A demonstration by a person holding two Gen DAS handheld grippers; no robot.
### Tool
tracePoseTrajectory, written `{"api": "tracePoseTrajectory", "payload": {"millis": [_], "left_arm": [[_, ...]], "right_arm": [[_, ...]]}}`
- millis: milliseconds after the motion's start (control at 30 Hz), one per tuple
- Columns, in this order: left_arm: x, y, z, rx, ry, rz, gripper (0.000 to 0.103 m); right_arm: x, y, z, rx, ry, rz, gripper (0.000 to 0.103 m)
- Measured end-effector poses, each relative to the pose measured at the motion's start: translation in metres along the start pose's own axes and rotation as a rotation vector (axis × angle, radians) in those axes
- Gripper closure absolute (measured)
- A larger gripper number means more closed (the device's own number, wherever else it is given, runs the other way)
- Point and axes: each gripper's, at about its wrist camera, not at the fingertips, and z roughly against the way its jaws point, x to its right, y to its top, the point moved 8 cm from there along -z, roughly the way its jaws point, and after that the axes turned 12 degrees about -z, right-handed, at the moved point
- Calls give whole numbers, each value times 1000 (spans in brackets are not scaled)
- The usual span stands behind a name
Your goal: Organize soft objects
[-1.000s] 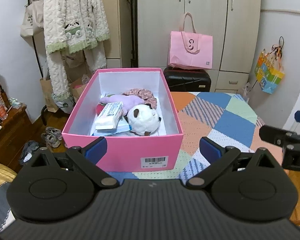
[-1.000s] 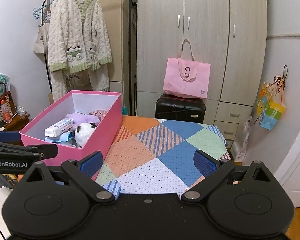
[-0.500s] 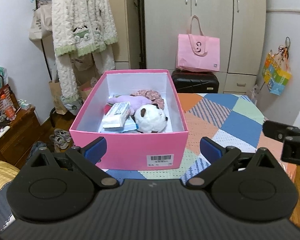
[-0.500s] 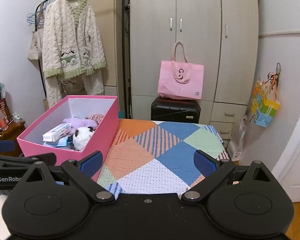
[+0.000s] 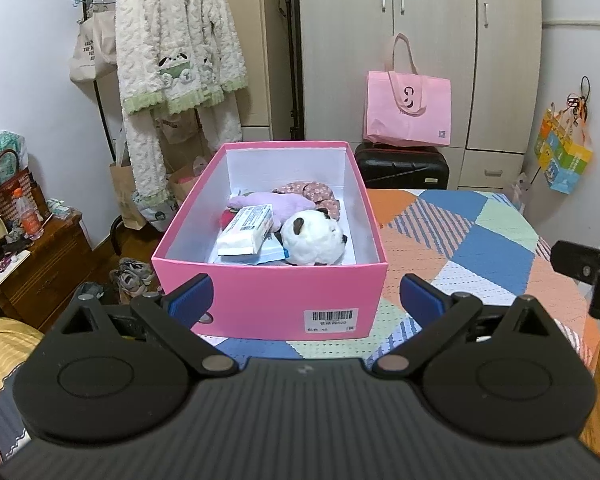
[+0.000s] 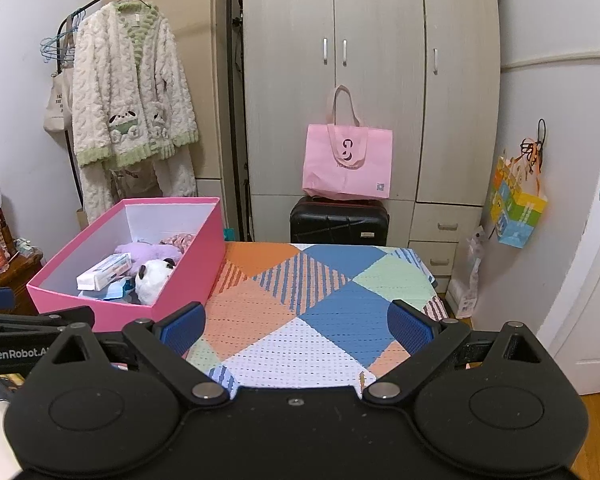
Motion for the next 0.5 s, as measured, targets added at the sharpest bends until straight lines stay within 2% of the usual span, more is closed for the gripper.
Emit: {"api": "tracePoseTrajectory", "payload": {"millis": [233,500], "left_arm": [[-3,-1,2,8,5,28,2],[-3,-1,1,11,16,14,2]], "right_arm": [[1,-2,1,0,1,1,4],[4,-2,3,6,-4,-2,3]]}}
